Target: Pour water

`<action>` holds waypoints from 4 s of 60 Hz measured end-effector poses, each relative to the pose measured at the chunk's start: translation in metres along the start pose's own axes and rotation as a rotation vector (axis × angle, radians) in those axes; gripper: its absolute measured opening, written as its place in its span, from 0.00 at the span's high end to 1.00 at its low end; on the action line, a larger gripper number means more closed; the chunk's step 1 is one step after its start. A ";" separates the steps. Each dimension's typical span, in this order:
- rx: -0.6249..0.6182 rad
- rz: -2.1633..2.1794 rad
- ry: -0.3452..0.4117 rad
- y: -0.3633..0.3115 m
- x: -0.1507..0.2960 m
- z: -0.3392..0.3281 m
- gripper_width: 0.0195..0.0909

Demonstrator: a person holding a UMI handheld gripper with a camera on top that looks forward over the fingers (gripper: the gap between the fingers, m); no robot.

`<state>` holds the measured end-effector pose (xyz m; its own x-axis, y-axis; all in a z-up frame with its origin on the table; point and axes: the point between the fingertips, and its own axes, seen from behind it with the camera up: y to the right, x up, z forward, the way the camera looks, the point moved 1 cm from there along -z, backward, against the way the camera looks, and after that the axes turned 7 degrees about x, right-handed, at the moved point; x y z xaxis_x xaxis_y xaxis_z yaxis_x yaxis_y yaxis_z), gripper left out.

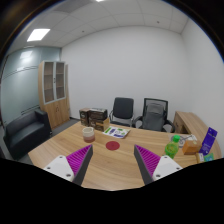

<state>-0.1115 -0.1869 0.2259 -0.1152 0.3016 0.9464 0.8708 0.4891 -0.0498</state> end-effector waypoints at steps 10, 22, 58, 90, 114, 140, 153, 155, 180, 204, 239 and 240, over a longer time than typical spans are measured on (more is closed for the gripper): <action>-0.027 0.015 -0.007 0.023 -0.019 0.002 0.08; -0.140 0.064 -0.061 0.096 -0.071 -0.008 0.08; -0.333 0.084 0.050 0.276 -0.096 0.092 0.11; -0.462 -0.083 0.050 0.282 -0.084 0.129 0.84; -0.394 -0.805 -0.287 0.125 0.011 0.267 0.84; -0.390 -1.580 -0.534 0.023 0.021 0.371 0.84; -0.396 -1.805 -0.592 0.010 0.017 0.382 0.84; -0.393 -1.812 -0.596 0.010 0.018 0.381 0.84; -0.297 -1.030 -0.400 -0.005 0.027 0.344 0.82; -0.135 -0.100 -0.067 0.043 0.004 0.345 0.81; -0.118 0.055 -0.020 0.055 -0.034 0.347 0.36; -0.118 0.064 -0.030 0.054 -0.035 0.344 0.29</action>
<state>-0.2252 0.1106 0.0799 -0.0704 0.3541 0.9325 0.9267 0.3693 -0.0702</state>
